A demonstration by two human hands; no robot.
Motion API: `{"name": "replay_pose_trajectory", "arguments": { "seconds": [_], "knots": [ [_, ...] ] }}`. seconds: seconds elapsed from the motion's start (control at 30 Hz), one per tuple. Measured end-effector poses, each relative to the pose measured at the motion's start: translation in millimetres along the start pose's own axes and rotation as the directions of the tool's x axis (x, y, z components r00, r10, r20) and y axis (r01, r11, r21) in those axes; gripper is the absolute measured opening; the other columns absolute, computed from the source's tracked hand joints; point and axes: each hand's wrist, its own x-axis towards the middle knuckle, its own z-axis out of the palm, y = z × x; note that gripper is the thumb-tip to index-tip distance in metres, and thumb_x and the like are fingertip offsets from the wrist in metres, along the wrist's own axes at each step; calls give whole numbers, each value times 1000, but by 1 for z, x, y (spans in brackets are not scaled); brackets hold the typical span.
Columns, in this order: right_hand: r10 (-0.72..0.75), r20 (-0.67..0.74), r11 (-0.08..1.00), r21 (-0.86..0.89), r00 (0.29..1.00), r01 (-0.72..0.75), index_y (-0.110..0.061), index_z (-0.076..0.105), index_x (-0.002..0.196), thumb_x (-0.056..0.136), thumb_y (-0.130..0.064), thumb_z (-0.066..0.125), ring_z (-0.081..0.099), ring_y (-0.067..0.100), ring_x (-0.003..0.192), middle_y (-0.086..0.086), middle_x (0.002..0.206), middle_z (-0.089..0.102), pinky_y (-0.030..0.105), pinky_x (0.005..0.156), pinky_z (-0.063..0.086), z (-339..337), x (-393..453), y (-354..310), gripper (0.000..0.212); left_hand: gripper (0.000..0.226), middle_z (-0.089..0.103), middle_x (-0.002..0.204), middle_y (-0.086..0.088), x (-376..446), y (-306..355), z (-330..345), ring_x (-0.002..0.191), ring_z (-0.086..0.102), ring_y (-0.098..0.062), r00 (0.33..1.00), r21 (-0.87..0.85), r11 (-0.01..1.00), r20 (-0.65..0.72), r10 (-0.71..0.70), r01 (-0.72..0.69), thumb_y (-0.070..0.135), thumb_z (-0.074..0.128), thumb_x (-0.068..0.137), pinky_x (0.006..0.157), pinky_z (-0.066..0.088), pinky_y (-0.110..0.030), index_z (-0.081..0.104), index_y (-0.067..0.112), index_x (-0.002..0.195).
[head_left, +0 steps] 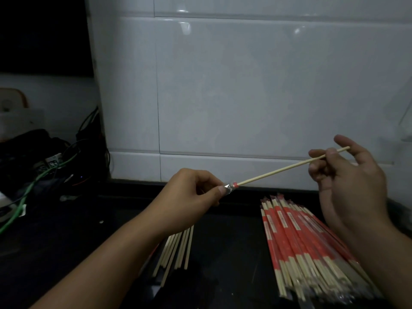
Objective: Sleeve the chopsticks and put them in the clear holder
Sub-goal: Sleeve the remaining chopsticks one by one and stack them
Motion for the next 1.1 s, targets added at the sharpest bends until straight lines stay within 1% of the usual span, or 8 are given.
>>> {"name": "replay_pose_trajectory", "arguments": {
  "seconds": [0.27, 0.4, 0.5, 0.63, 0.73, 0.8, 0.93, 1.1],
  "knots": [
    [69, 126, 995, -86, 990, -59, -18, 61, 117, 102, -8, 47, 63, 15, 57, 13, 85, 72, 21, 52, 48, 7, -9, 8, 23, 12, 73, 75, 3, 0, 2, 0, 74, 69, -17, 1000, 38, 999, 0, 10, -10, 27, 67, 93, 76, 59, -44, 74, 25, 84],
    [88, 314, 930, -366, 945, 35, -20, 70, 109, 99, -8, 50, 65, 21, 64, 9, 95, 74, 26, 53, 49, 10, -20, 12, 25, 12, 73, 76, 3, -1, 4, 2, 73, 69, -14, 1000, -3, 1000, 16, 17, -17, 26, 66, 93, 77, 60, -41, 74, 25, 84],
    [234, 547, 828, -545, 804, 130, -27, 66, 122, 97, -9, 55, 68, 21, 77, 8, 87, 74, 27, 62, 51, 15, -40, 20, 33, 11, 73, 76, 4, -1, 5, 3, 71, 69, -13, 1000, -21, 1000, 21, 15, -15, 26, 66, 93, 76, 59, -40, 74, 24, 86],
    [470, 672, 742, -652, 573, 155, -45, 27, 147, 97, -19, 58, 69, 22, 91, 1, 95, 75, 33, 75, 52, 21, -63, 30, 65, 12, 74, 79, 0, -2, 6, 1, 72, 70, -18, 999, -21, 1000, 37, 12, -11, 26, 65, 94, 75, 59, -42, 74, 23, 89],
    [420, 591, 749, -654, 688, 105, -39, 29, 148, 95, -14, 60, 70, 11, 84, -3, 106, 68, 25, 71, 52, 18, -62, 42, 66, 14, 74, 77, -1, -2, 7, -3, 70, 71, -21, 1000, -36, 999, -23, -11, 10, 25, 64, 95, 73, 59, -41, 74, 21, 87],
    [281, 648, 637, -678, 708, 368, -36, 50, 135, 94, -18, 61, 63, -1, 89, -14, 111, 60, 17, 76, 49, 13, -60, 50, 46, 15, 75, 78, 0, -1, 8, -6, 68, 72, -19, 996, -48, 999, -87, -21, 17, 26, 64, 95, 69, 59, -38, 74, 21, 85],
    [283, 895, 545, -445, 344, 710, -35, 57, 128, 96, -30, 50, 47, -3, 118, -22, 128, 43, 23, 101, 43, 15, -77, 59, 34, 16, 77, 87, -4, 0, 17, -6, 70, 72, -18, 973, -331, 943, -208, -98, 24, 20, 63, 95, 70, 56, -30, 75, 11, 91],
    [394, 917, 495, -268, 62, 827, -34, 49, 139, 94, -23, 44, 40, 14, 127, -9, 142, 44, 38, 103, 40, 29, -83, 71, 47, 17, 77, 94, -6, 4, 30, -35, 86, 75, -16, 926, -854, 520, -220, -307, -31, 22, 58, 95, 76, 61, -29, 71, 11, 95]
  ]
}}
